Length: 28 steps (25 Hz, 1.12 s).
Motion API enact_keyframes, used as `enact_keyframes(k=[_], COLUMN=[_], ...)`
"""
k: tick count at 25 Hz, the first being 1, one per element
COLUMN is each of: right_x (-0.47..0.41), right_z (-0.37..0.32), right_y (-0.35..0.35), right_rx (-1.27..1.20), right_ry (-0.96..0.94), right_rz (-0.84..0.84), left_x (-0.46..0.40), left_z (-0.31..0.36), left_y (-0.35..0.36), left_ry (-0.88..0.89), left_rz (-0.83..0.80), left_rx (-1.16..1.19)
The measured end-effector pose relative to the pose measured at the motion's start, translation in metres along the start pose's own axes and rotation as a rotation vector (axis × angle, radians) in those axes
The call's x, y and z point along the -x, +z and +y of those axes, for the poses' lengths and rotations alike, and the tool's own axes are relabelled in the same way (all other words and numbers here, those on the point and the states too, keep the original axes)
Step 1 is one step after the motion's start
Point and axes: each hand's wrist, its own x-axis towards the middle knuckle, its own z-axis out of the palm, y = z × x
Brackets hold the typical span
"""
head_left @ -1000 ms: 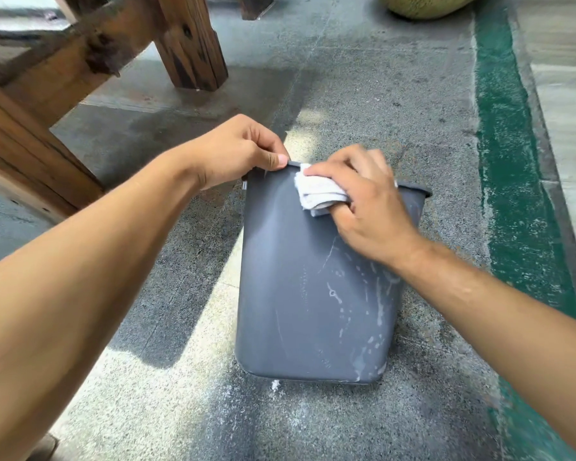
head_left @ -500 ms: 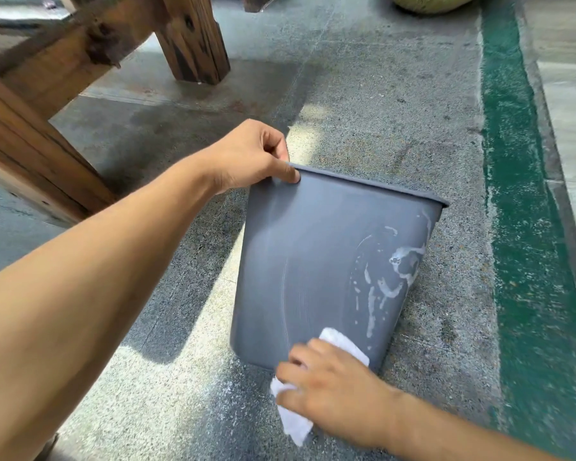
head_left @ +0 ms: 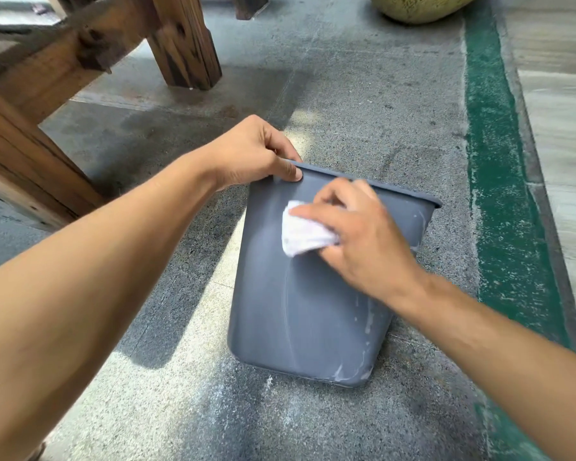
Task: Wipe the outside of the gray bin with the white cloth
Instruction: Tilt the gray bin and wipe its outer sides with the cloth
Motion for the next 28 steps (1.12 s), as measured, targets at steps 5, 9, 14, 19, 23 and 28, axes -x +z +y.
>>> enact_keyframes(k=[5,9,14,19,23,28], right_x=[-0.024,0.036,0.129,0.123,0.067,-0.006], right_z=[-0.003,-0.020,-0.044,-0.036,-0.012,0.031], right_y=[0.020,0.037,0.052,0.031,0.001,-0.017], right_rx=[0.106,0.135,0.235,0.156,0.005,0.060], right_ry=[-0.013,-0.111,-0.264,-0.169,-0.013,0.050], right_rz=[-0.028,-0.278,-0.722,-0.584,-0.131,0.060], left_x=[0.000,0.002,-0.002,-0.002,-0.008,-0.008], left_z=[0.001,-0.004,-0.002,0.019,0.025,0.035], left_y=[-0.002,-0.007,-0.013,-0.009,0.002,0.015], left_ry=[-0.008,-0.067,-0.089,-0.063,-0.037,-0.085], left_rz=[-0.015,-0.004,-0.042,-0.186,-0.255,-0.084], left_rx=[-0.053,-0.072,-0.177,-0.292,-0.539,-0.593])
